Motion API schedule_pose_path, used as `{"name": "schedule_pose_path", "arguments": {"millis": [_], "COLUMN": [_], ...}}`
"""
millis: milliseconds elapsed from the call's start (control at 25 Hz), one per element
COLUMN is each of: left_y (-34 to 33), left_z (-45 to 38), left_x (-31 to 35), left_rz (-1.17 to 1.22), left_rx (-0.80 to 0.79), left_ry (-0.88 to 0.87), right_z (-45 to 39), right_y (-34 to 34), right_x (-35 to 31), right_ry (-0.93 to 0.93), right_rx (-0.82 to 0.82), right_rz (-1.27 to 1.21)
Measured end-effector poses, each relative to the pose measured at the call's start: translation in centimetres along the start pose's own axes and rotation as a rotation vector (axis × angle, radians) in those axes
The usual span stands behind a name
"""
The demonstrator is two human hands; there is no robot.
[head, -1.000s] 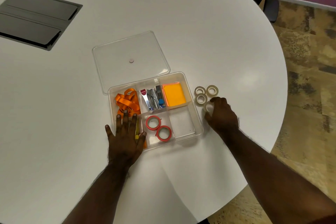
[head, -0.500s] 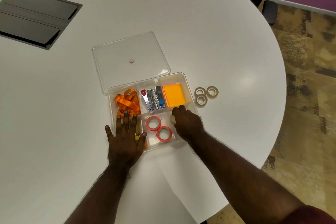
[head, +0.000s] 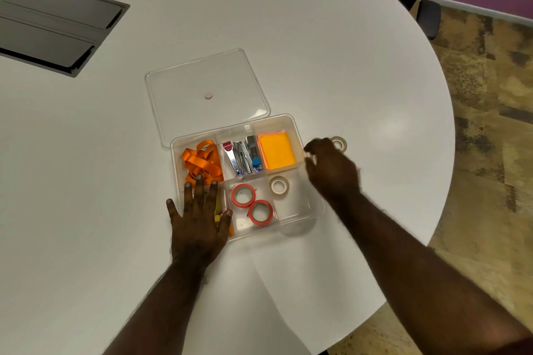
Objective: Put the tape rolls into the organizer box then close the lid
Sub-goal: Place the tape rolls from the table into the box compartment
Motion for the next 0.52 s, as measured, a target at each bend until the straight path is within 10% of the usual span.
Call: {"name": "schedule_pose_path", "arguments": {"millis": [280,520], "left_y": [0.0,0.2], "left_z": [0.0,0.1], "left_x": [0.1,0.0], "left_rz": [-0.005,0.011], "left_rx": [0.012,0.024], "left_ry": [0.003,0.003], "right_z": [-1.3,-1.8], "right_y": [-1.5,-2.9], "right_x": [5.6,5.9], "right_ry": [-0.084,-0.121], "right_rx": [-0.31,-0.261], "right_rz": [0.25,0.253]}}
Point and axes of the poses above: each hand's wrist, its own z-axis away from the middle knuckle, its own y-axis out of the back of the hand, x = y × z, the point moved 4 cm from there along -z, towards the middle knuckle, and after that the axes turned 15 degrees about -z, right-handed, at the moved point
